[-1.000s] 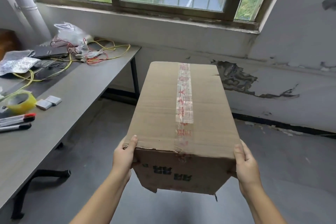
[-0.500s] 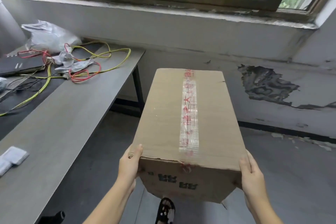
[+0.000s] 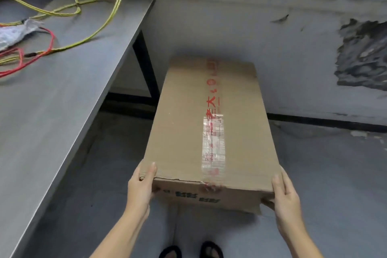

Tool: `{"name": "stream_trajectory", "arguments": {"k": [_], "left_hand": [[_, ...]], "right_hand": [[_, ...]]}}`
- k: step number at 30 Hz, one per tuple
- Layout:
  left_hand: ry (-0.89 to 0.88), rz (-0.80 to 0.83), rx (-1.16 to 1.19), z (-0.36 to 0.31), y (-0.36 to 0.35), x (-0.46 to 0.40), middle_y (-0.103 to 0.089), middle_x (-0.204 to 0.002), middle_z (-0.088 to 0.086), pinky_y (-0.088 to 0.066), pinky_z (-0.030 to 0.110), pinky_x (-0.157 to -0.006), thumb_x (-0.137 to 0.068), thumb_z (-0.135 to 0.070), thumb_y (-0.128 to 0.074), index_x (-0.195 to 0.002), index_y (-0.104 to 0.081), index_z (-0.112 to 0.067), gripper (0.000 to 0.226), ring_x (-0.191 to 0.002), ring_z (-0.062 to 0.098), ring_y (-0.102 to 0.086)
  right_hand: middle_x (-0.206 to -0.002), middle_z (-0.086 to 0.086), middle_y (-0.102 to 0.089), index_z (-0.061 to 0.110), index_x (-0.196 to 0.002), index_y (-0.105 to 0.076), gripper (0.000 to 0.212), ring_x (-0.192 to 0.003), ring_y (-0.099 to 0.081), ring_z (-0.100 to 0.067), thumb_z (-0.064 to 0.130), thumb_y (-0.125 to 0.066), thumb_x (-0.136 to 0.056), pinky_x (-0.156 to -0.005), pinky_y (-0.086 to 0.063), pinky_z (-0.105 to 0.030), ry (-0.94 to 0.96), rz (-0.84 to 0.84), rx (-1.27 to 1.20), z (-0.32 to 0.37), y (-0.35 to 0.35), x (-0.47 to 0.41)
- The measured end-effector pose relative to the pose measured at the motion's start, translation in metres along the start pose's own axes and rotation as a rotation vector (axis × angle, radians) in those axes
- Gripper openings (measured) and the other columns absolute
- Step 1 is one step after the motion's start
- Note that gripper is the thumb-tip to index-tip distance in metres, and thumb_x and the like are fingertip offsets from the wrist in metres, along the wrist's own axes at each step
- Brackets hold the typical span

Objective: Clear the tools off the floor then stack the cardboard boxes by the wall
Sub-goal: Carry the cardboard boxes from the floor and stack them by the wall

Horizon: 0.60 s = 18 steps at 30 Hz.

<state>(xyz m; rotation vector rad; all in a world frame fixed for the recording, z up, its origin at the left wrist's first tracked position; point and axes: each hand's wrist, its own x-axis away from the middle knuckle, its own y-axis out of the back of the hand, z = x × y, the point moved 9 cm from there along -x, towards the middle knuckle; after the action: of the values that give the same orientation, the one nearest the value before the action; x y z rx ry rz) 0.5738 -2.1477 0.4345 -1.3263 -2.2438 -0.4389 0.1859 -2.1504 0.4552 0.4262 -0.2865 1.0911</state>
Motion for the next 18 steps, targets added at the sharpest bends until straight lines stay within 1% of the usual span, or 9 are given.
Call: {"name": "stream_trajectory", "arguments": {"k": [1,3,5,7,9,12,13,15,18], "left_hand": [[-0.003,-0.001,-0.002,0.007,0.002,-0.013,-0.061,-0.127,-0.004,-0.045,0.054,-0.098,-0.075,-0.053,-0.069,-0.131,-0.053,-0.029,0.062,-0.119,0.021,-0.055],[-0.008,0.008,0.016,0.022,0.004,-0.038,-0.062,-0.124,-0.002,-0.048,0.053,-0.094,-0.088,-0.036,-0.062,-0.131,-0.053,-0.025,0.045,-0.115,0.022,-0.057],[0.005,0.009,0.012,0.037,0.003,-0.058,-0.062,-0.121,-0.002,-0.050,0.051,-0.091,-0.093,-0.027,-0.056,-0.131,-0.053,-0.022,0.038,-0.112,0.020,-0.057],[0.019,0.006,0.016,0.051,0.002,-0.077,-0.061,-0.121,-0.002,-0.049,0.049,-0.091,-0.095,-0.024,-0.054,-0.132,-0.051,-0.021,0.037,-0.111,0.019,-0.056],[0.039,0.020,0.014,0.067,0.000,-0.094,-0.060,-0.125,-0.001,-0.047,0.048,-0.094,-0.096,-0.023,-0.052,-0.135,-0.048,-0.022,0.040,-0.114,0.019,-0.055],[0.042,0.032,0.013,0.083,-0.003,-0.118,-0.060,-0.121,-0.004,-0.041,0.036,-0.093,-0.098,-0.018,-0.048,-0.138,-0.045,-0.021,0.041,-0.108,0.014,-0.056],[0.038,0.025,0.017,0.084,-0.003,-0.124,-0.060,-0.120,-0.004,-0.039,0.034,-0.093,-0.098,-0.017,-0.047,-0.138,-0.045,-0.020,0.040,-0.105,0.013,-0.056],[0.026,0.012,0.007,0.086,-0.001,-0.136,-0.059,-0.121,-0.003,-0.039,0.034,-0.093,-0.099,-0.017,-0.046,-0.136,-0.046,-0.020,0.038,-0.106,0.014,-0.055],[0.004,0.004,-0.016,0.087,0.001,-0.143,-0.059,-0.120,-0.003,-0.040,0.036,-0.094,-0.099,-0.019,-0.045,-0.134,-0.046,-0.022,0.036,-0.108,0.015,-0.055]], "right_hand": [[-0.130,0.006,-0.056,0.039,-0.132,-0.046,0.035,-0.120,-0.053,-0.023,0.033,-0.045,-0.097,-0.098,-0.045,-0.055,-0.004,0.002,-0.003,-0.012,-0.011,-0.008],[-0.128,0.010,-0.056,0.039,-0.132,-0.046,0.035,-0.120,-0.052,-0.020,0.032,-0.044,-0.098,-0.100,-0.044,-0.053,0.004,0.013,-0.005,-0.031,-0.031,-0.023],[-0.129,0.011,-0.056,0.038,-0.132,-0.047,0.034,-0.121,-0.051,-0.018,0.032,-0.044,-0.098,-0.102,-0.042,-0.052,0.008,0.028,-0.008,-0.051,-0.048,-0.040],[-0.134,0.007,-0.053,0.033,-0.136,-0.045,0.038,-0.124,-0.049,-0.017,0.032,-0.043,-0.098,-0.104,-0.040,-0.051,0.011,0.046,0.016,-0.070,-0.062,-0.056],[-0.134,0.003,-0.052,0.030,-0.138,-0.043,0.039,-0.123,-0.049,-0.019,0.029,-0.043,-0.099,-0.105,-0.039,-0.051,0.002,0.061,0.040,-0.095,-0.072,-0.070],[-0.134,0.001,-0.052,0.033,-0.136,-0.042,0.038,-0.121,-0.050,-0.021,0.026,-0.043,-0.099,-0.104,-0.040,-0.053,-0.068,0.110,0.029,-0.129,-0.084,-0.079],[-0.133,0.001,-0.052,0.032,-0.138,-0.041,0.040,-0.118,-0.051,-0.021,0.023,-0.043,-0.099,-0.103,-0.041,-0.051,-0.092,0.117,0.015,-0.136,-0.088,-0.079],[-0.129,0.001,-0.053,0.028,-0.142,-0.037,0.044,-0.114,-0.052,-0.021,0.016,-0.042,-0.099,-0.099,-0.043,-0.047,-0.114,0.123,-0.020,-0.142,-0.094,-0.081],[-0.128,0.003,-0.053,0.029,-0.143,-0.035,0.047,-0.113,-0.053,-0.020,0.014,-0.042,-0.099,-0.099,-0.044,-0.048,-0.119,0.125,-0.032,-0.142,-0.099,-0.082]]}}
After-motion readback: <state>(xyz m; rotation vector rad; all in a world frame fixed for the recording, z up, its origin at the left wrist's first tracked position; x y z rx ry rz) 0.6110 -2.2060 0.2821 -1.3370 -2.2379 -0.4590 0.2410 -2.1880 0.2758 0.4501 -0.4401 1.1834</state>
